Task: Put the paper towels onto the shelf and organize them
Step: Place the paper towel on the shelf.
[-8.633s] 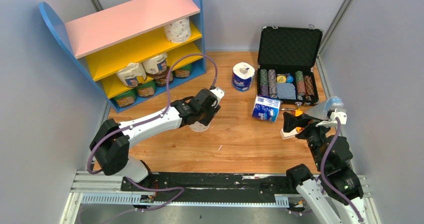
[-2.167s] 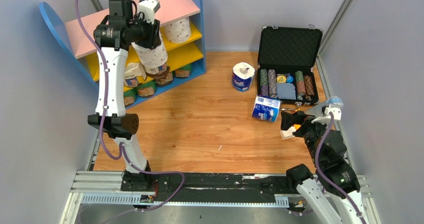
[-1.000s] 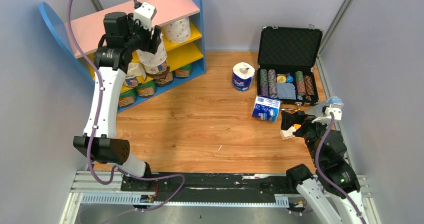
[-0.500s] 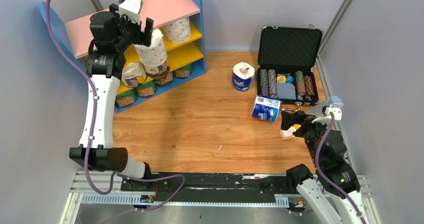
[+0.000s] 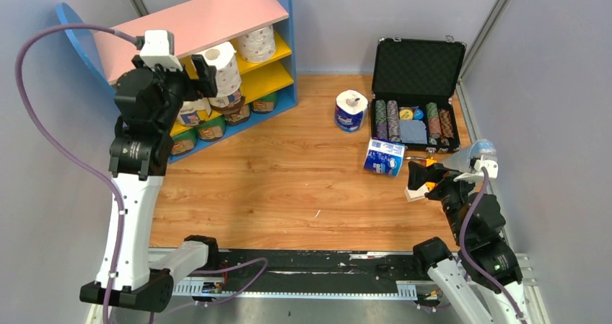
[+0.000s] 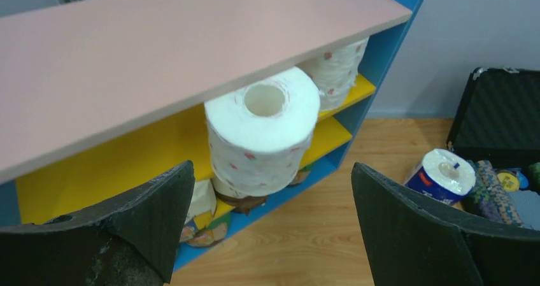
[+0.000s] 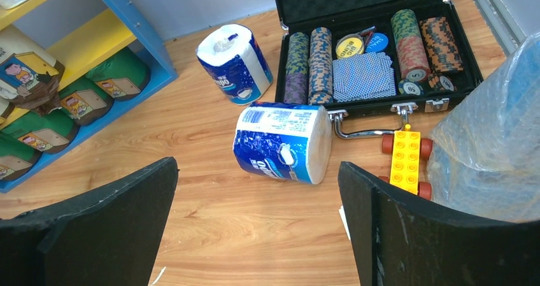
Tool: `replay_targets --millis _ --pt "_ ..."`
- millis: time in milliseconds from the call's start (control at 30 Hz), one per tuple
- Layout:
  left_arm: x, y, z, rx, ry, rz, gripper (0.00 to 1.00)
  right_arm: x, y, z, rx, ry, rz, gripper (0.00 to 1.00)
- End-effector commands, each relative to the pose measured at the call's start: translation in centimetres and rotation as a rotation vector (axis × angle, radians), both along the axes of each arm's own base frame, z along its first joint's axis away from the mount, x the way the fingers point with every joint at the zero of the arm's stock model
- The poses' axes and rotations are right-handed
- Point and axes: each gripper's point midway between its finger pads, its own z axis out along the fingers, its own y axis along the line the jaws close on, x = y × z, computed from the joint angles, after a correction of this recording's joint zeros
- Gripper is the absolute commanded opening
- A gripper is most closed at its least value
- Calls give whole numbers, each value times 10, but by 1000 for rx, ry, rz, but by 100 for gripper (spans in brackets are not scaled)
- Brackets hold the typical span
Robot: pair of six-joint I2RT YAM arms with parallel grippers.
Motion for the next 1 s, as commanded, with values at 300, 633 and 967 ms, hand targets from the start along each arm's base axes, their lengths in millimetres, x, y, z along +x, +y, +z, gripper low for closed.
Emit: replay_targets --millis 300,633,967 --pt "28 -8 -91 0 148 91 100 -2 0 10 19 -53 4 100" --pt "72 2 -84 17 31 182 100 -3 -2 11 21 -59 -2 100" --pt "115 -2 -81 29 -21 198 96 -3 -3 10 20 -57 -8 100"
